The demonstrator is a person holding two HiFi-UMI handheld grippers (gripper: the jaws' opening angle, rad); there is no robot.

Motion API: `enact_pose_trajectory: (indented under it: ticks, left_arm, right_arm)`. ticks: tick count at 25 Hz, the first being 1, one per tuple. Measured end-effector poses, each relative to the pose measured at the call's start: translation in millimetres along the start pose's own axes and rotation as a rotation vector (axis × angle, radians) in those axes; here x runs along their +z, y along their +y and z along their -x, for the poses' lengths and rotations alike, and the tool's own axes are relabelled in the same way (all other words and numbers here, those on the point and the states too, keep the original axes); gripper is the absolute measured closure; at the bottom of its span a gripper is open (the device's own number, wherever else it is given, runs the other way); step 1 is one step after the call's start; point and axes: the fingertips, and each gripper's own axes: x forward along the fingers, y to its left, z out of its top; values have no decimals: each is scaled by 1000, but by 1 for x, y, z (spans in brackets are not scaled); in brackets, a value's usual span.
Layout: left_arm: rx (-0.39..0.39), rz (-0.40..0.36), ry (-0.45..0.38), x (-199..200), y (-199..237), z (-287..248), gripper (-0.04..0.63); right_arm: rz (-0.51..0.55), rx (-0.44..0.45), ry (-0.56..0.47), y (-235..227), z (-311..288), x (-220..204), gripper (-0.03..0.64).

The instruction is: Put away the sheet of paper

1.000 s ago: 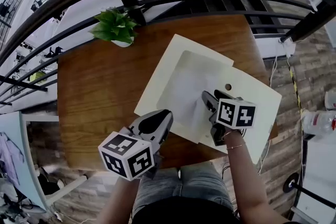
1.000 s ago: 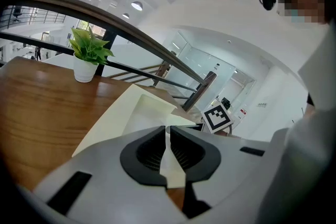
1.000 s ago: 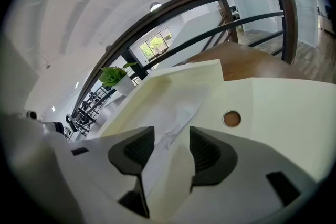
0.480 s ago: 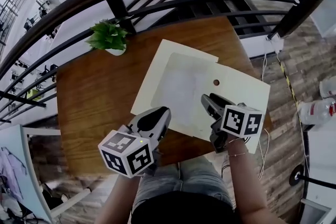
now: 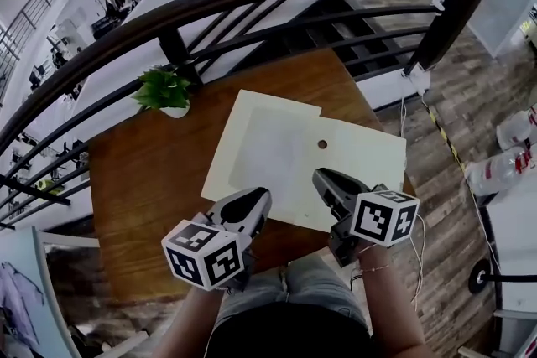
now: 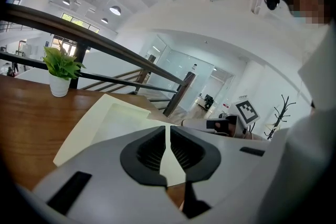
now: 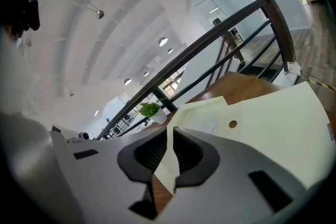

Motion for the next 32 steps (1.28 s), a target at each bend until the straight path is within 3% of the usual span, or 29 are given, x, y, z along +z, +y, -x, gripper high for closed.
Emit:
enact_pose_trajectory:
  ticks: [14, 22, 32]
  left_arm:
    - [-80, -39, 8, -2, -27, -6, 557]
    - [-98, -54, 0, 5, -31, -14, 557]
    - [-94, -53, 0, 6, -26, -14, 557]
  right_arm:
    - [131, 169, -166, 61, 55, 21, 591]
    - [259, 62, -276, 68, 77, 37, 591]
    - [312, 54, -223, 69, 70, 31, 591]
